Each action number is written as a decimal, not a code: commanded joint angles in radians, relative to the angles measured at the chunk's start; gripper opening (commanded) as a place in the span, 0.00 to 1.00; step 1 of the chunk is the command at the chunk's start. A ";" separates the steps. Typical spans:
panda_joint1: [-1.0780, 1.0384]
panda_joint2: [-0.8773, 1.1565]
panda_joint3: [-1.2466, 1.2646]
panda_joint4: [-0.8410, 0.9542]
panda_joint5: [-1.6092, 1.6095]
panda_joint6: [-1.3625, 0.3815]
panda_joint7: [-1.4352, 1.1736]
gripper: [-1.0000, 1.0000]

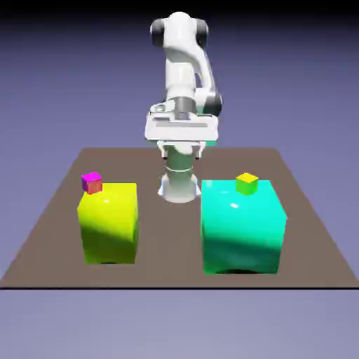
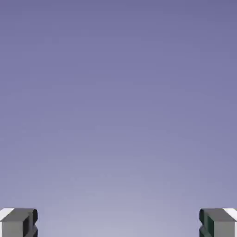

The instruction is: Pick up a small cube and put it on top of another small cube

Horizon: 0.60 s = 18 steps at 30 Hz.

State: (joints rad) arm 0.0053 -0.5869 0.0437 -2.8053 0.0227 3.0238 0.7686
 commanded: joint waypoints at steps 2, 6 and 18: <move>-0.011 -0.028 0.073 0.008 0.038 -0.022 0.046 0.50; -0.034 -0.084 0.217 0.024 0.113 -0.066 0.137 0.50; -0.101 -0.253 0.652 0.071 0.338 -0.197 0.412 0.50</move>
State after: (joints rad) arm -0.0956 -0.8397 0.6961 -2.7345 0.3610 2.8264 1.1806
